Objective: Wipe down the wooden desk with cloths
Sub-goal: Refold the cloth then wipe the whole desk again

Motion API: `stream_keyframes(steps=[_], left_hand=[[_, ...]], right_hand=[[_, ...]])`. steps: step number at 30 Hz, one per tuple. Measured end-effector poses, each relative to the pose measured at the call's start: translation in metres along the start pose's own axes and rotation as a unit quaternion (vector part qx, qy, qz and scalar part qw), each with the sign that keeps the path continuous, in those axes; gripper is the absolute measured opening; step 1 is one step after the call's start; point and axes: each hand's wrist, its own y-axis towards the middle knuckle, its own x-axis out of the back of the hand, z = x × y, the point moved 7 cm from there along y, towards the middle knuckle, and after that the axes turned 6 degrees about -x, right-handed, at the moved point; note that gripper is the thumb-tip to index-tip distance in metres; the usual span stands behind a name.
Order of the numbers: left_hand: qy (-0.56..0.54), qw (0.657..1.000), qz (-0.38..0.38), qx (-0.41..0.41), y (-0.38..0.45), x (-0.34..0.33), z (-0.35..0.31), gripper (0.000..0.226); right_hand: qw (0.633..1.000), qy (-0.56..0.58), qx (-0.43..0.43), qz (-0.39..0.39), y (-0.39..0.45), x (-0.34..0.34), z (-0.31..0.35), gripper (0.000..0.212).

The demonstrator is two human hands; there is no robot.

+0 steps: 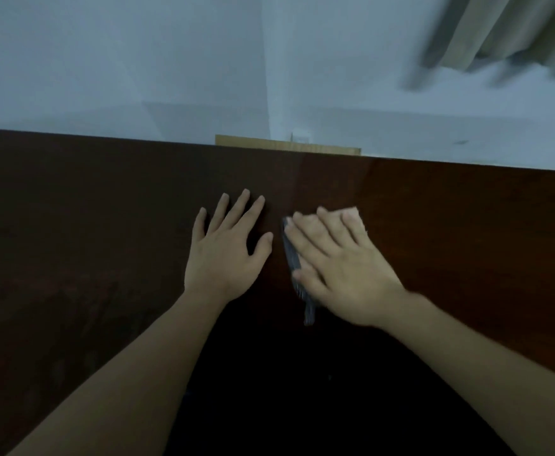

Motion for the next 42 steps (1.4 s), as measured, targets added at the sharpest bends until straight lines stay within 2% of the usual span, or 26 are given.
stream_keyframes(steps=[3,7,12,16,19,24,28,30,36,39,42], left_hand=[[-0.019,1.000,-0.013,-0.013,-0.002,0.003,0.000,0.060],[-0.051,0.998,0.008,-0.036,-0.004,0.009,0.003,0.058],[0.023,0.997,0.050,-0.060,-0.007,0.025,0.036,0.060],[0.060,0.995,0.065,-0.036,-0.009,0.034,0.080,0.061],[0.061,0.996,0.061,-0.013,-0.008,0.038,0.108,0.062],[0.045,0.997,0.063,-0.003,-0.012,0.032,0.123,0.062],[0.049,0.997,0.058,0.000,-0.010,0.031,0.124,0.062],[0.048,0.997,0.055,-0.003,-0.010,0.031,0.124,0.062],[0.037,0.999,0.036,-0.004,-0.013,0.033,0.122,0.060],[0.038,0.998,0.044,-0.007,-0.012,0.033,0.122,0.061],[0.037,0.998,0.049,-0.003,-0.011,0.032,0.122,0.061]], right_hand=[[1.000,0.003,0.015,0.013,-0.028,-0.009,0.015,0.070],[1.000,0.022,0.008,0.017,-0.012,-0.003,0.011,0.073],[0.992,0.020,-0.121,-0.003,0.066,0.011,-0.026,0.074],[0.985,0.038,-0.171,0.000,0.091,0.011,-0.018,0.066],[0.990,0.024,-0.142,0.011,0.071,0.008,0.016,0.067],[1.000,0.019,-0.005,0.012,-0.001,-0.008,0.088,0.069],[0.998,0.020,0.045,0.024,-0.001,-0.012,0.083,0.069],[1.000,0.013,0.024,0.012,0.024,-0.003,0.064,0.070],[0.992,0.005,-0.124,-0.013,0.130,0.021,-0.015,0.076],[0.989,0.015,-0.148,-0.005,0.150,0.023,-0.026,0.069],[0.989,0.014,-0.146,0.009,0.134,0.025,-0.009,0.076]])
